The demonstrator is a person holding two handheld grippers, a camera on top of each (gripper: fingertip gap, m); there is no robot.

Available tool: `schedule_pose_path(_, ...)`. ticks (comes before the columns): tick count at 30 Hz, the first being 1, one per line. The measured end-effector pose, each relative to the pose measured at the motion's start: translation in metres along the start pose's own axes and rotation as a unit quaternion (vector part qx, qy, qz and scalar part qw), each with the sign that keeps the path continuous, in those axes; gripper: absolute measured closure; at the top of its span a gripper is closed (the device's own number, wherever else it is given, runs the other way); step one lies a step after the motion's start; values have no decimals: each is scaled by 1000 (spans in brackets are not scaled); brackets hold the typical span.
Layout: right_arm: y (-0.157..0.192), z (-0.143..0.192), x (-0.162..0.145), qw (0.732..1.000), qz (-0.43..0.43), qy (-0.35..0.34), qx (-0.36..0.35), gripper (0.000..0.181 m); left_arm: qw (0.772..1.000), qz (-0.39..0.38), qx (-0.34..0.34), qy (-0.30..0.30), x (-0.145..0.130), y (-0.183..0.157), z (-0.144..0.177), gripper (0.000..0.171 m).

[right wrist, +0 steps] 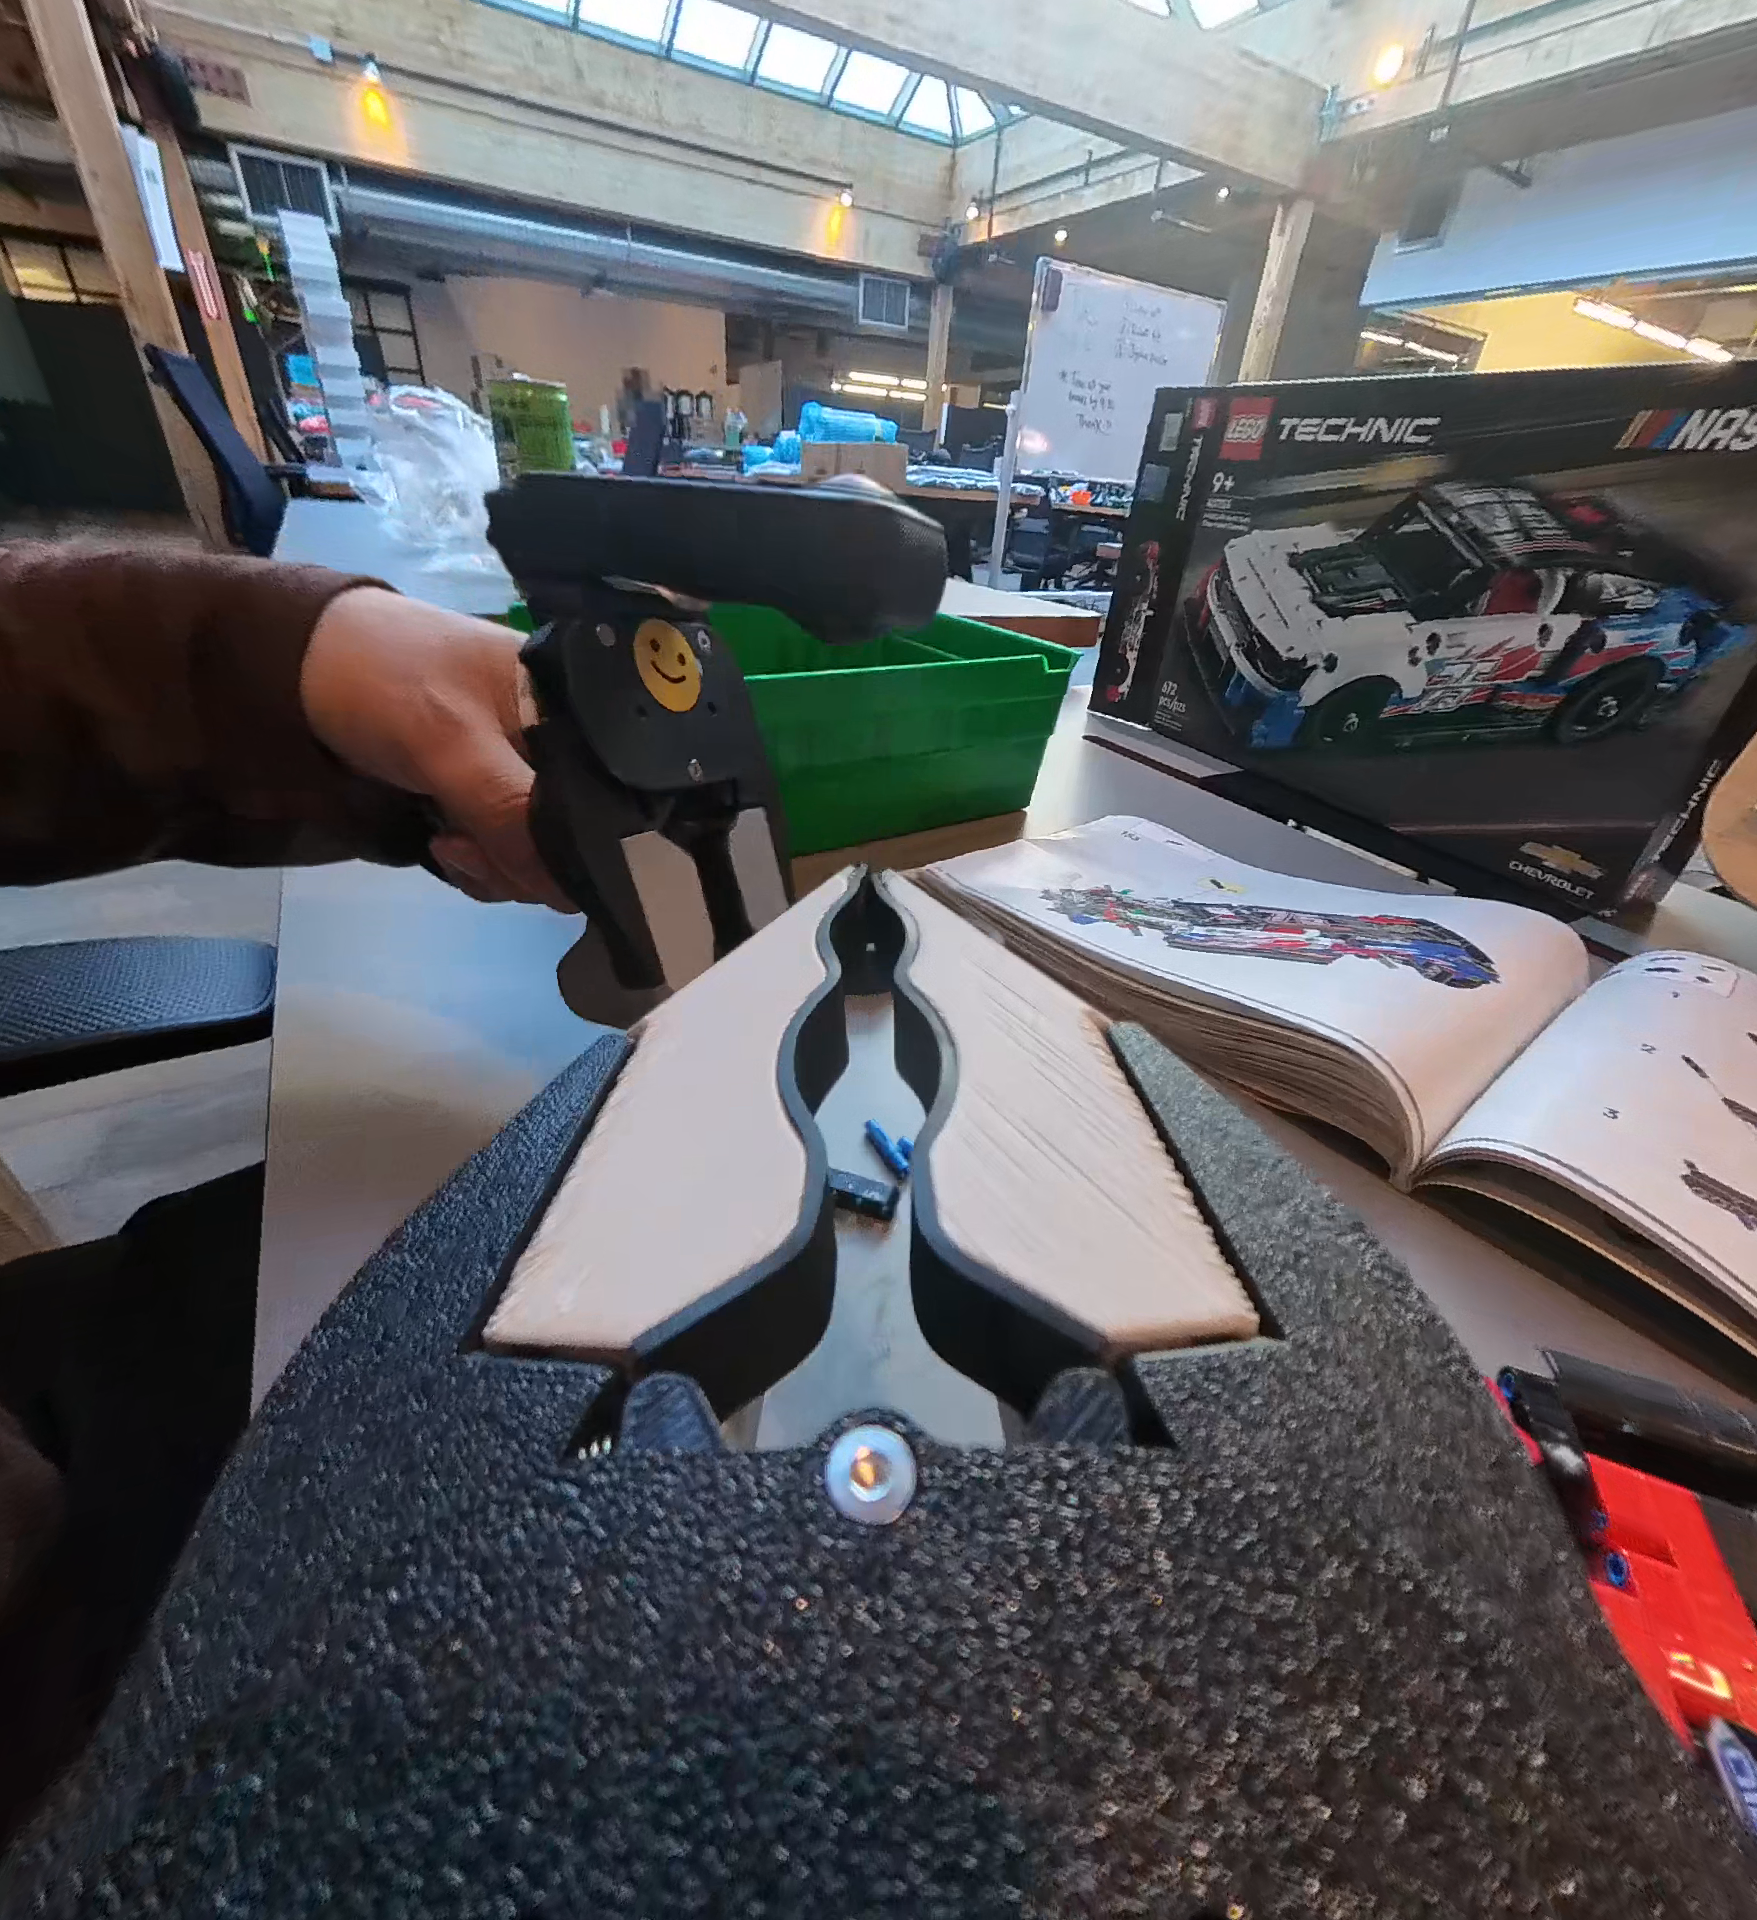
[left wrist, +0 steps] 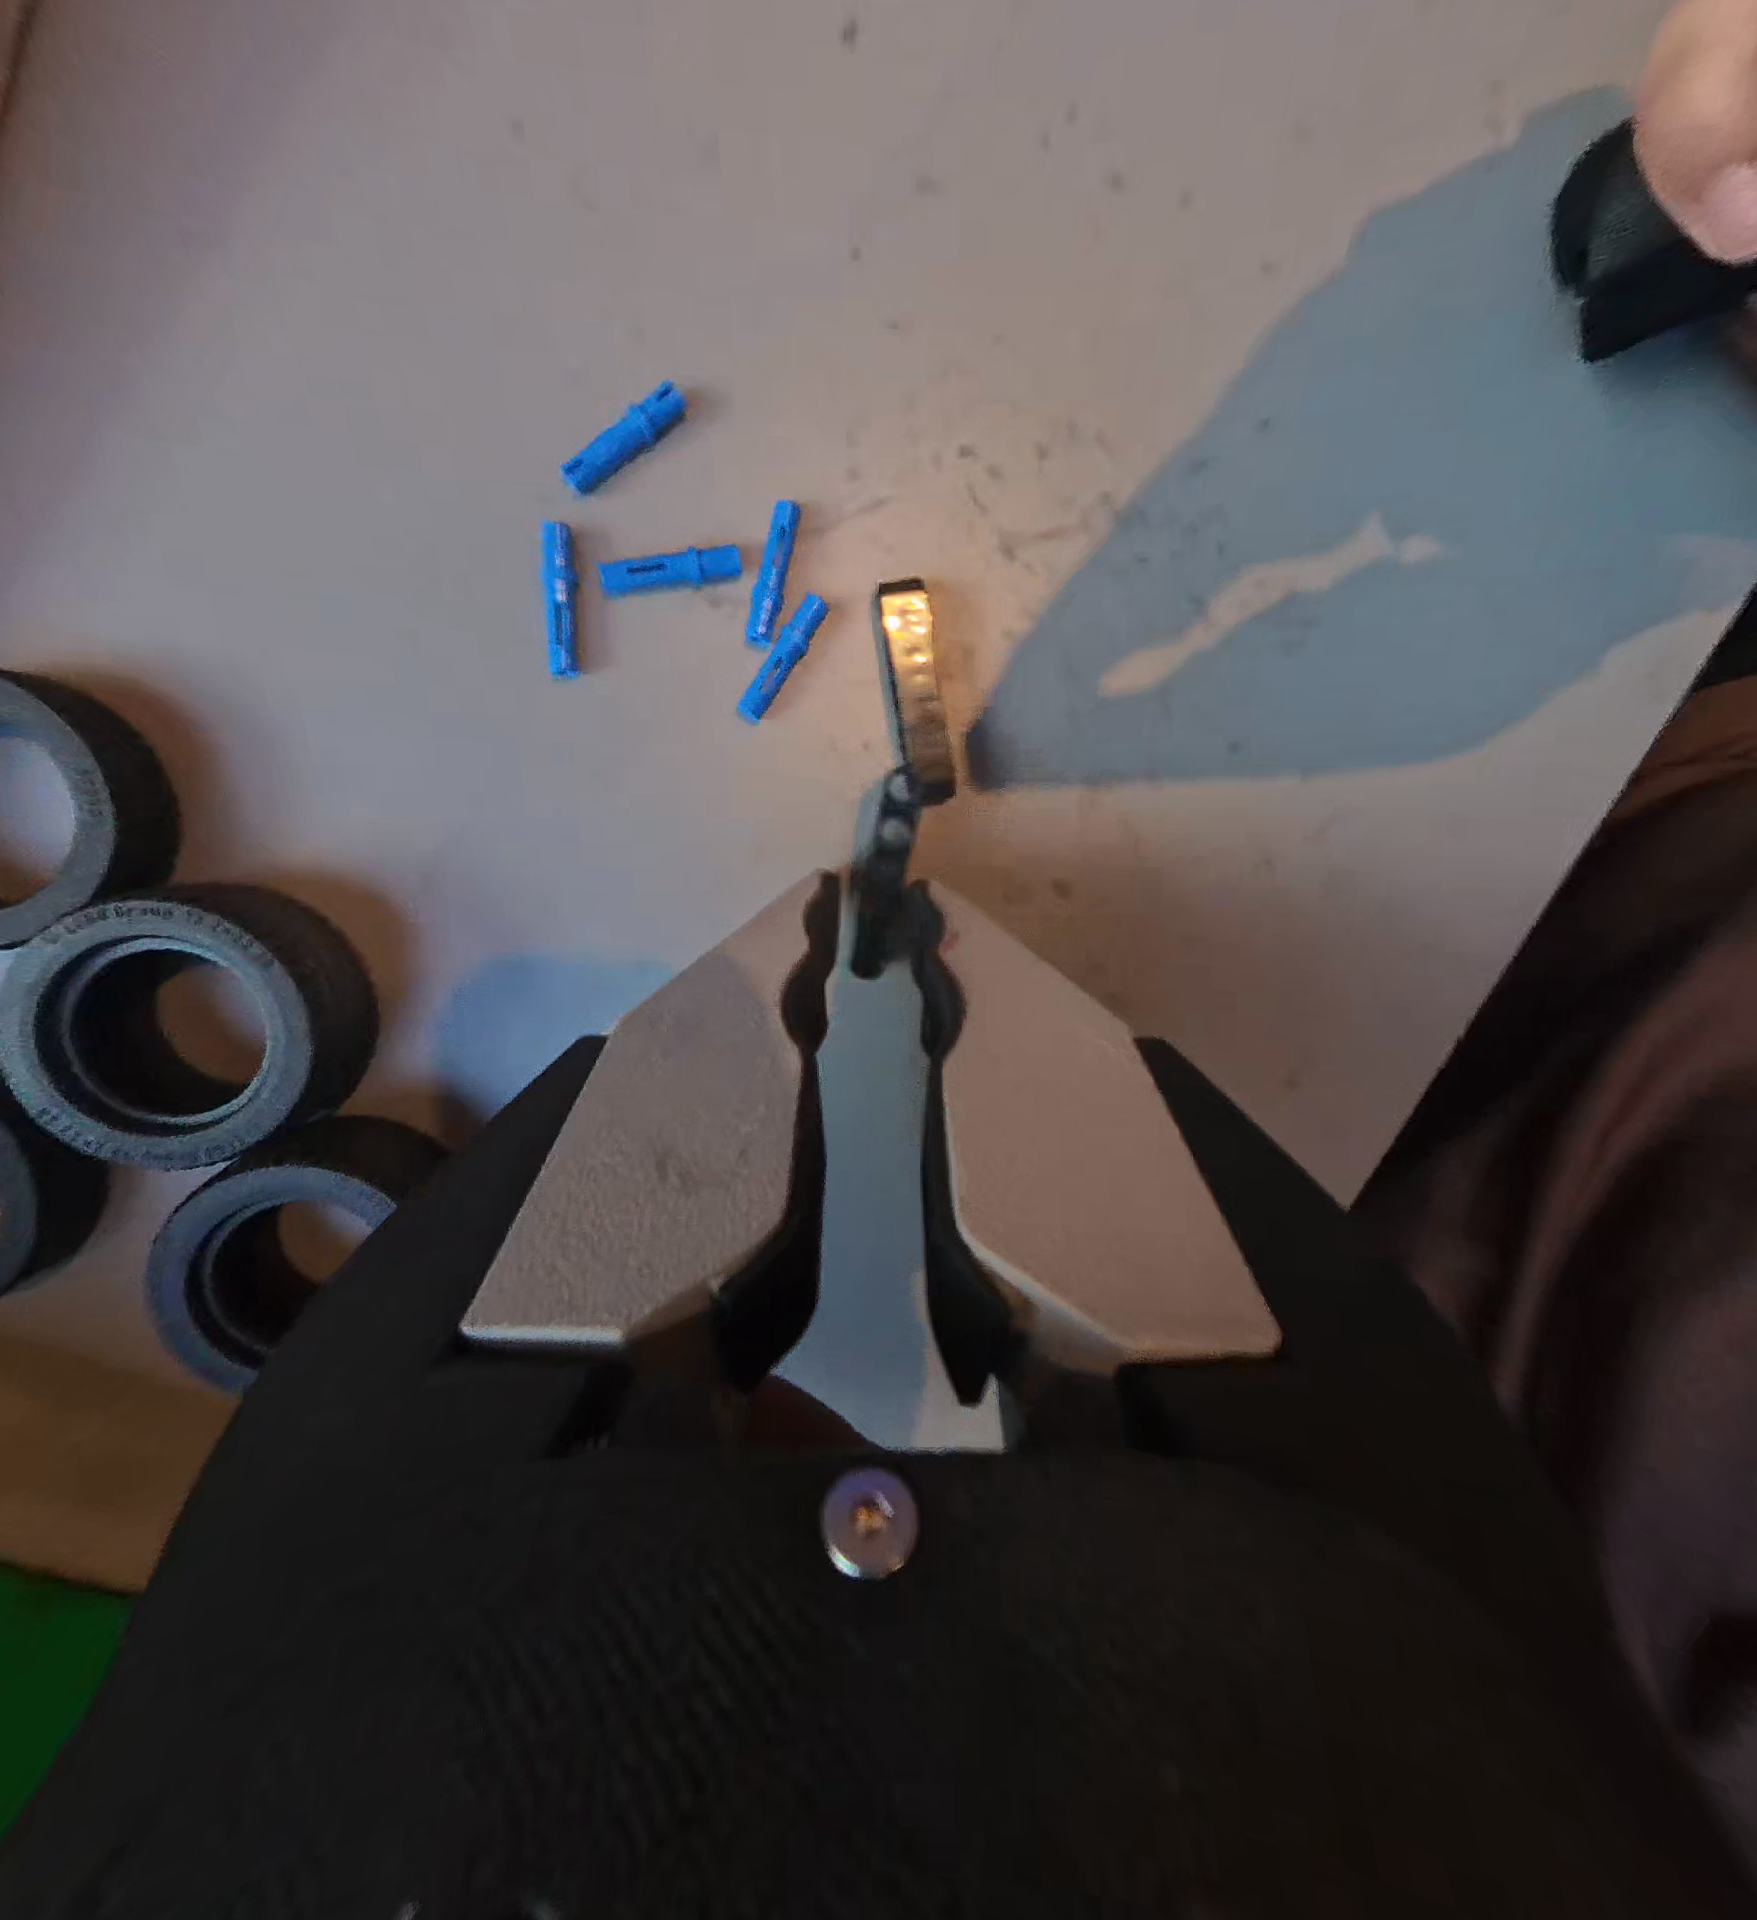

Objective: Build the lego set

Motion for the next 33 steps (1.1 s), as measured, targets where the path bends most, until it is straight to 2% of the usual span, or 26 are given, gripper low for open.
schedule_pose_path(4,4,-1,-4,1000,7,12,7,181,999,11,24,-19,1,8,7,146)
schedule_pose_path(6,6,-3,-8,1000,15,22,10,181,998,-9,41,-52,7,10,15,142)
schedule_pose_path(8,9,-6,-15,999,23,43,17,181,992,-33,60,-110,21,12,26,129)
schedule_pose_path(9,11,-8,-20,998,27,55,20,181,985,-44,72,-148,30,15,32,122)
schedule_pose_path(13,17,-14,-31,995,51,86,30,181,945,-66,143,-287,56,35,47,119)
schedule_pose_path(16,21,-17,-37,992,67,103,38,179,923,-60,159,-345,63,49,46,124)
schedule_pose_path(20,21,-23,-45,988,73,132,45,172,888,-128,224,-381,63,53,51,137)
schedule_pose_path(23,19,-29,-55,981,63,174,50,163,878,-148,228,-394,60,48,57,145)
schedule_pose_path(26,17,-34,-58,979,57,186,52,163,884,-118,201,-406,59,51,59,147)
schedule_pose_path(29,14,-36,-54,983,44,173,51,163,877,-107,233,-406,55,60,66,148)
schedule_pose_path(33,6,-35,-45,988,16,147,43,164,882,-84,240,-396,50,68,66,148)
Point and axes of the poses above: each gripper's, where its closed fingertips meet, z back along the fingers, x out of its top, y = z × x across the jaws, the point moved 2 cm from there along z, back along the fingers, and after that the axes turned 14 degrees about -z, right-handed, at the moved point
